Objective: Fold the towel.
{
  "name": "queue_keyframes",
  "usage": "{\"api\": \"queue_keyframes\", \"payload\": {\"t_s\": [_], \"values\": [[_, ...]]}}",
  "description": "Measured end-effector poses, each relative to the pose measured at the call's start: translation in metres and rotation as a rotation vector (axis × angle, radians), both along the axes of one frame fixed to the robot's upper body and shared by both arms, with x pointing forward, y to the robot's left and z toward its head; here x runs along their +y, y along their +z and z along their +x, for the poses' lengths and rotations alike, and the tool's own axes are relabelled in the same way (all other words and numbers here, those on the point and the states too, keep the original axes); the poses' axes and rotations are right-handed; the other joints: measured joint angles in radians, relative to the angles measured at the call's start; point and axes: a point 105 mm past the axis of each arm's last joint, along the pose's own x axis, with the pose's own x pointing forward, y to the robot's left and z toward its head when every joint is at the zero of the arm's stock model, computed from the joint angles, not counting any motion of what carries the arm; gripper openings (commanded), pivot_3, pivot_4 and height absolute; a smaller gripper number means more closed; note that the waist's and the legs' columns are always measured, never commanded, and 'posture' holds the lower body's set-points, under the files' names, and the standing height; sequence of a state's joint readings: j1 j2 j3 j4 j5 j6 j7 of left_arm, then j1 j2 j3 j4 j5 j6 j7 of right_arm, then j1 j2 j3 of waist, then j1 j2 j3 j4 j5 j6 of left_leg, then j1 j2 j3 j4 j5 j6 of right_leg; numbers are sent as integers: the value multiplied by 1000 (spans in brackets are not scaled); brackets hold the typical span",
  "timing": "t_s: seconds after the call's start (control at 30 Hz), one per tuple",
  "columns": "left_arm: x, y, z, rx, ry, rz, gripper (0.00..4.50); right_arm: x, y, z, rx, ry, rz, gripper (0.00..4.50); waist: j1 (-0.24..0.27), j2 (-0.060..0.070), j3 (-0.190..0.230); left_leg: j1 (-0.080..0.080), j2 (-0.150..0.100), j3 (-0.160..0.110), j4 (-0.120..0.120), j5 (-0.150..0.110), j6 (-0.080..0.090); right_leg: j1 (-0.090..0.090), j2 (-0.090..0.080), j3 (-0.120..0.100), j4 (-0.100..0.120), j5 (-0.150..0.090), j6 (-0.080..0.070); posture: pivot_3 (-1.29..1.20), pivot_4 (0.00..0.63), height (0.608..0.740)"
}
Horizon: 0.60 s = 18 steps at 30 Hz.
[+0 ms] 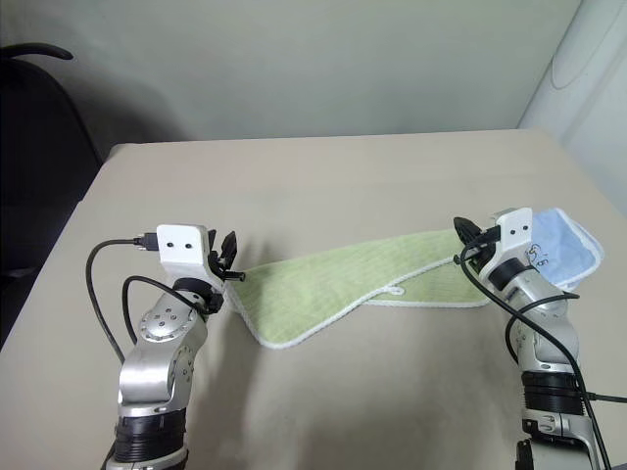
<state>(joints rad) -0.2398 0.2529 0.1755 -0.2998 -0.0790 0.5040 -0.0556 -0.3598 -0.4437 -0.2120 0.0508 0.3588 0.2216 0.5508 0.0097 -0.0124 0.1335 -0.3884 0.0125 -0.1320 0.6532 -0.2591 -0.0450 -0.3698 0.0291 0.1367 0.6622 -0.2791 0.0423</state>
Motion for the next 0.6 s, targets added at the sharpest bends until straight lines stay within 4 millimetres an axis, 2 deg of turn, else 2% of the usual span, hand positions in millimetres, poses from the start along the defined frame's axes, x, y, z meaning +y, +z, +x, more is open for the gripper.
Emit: {"api": "queue_keyframes", "payload": {"t_s": [0.33,0.6], "values": [[-6,0,5,-2,-28,12,1619,-5,-8,-2,31,-25,-1,21,0,0,0,0,0,0,0,0,0,0,0,0,0,0,0,0,150,740],[-10,-3,4,-2,-44,24,1619,-23,-8,-2,54,-104,-1,21,0,0,0,0,0,0,0,0,1,0,0,0,0,0,0,0,150,740]]}}
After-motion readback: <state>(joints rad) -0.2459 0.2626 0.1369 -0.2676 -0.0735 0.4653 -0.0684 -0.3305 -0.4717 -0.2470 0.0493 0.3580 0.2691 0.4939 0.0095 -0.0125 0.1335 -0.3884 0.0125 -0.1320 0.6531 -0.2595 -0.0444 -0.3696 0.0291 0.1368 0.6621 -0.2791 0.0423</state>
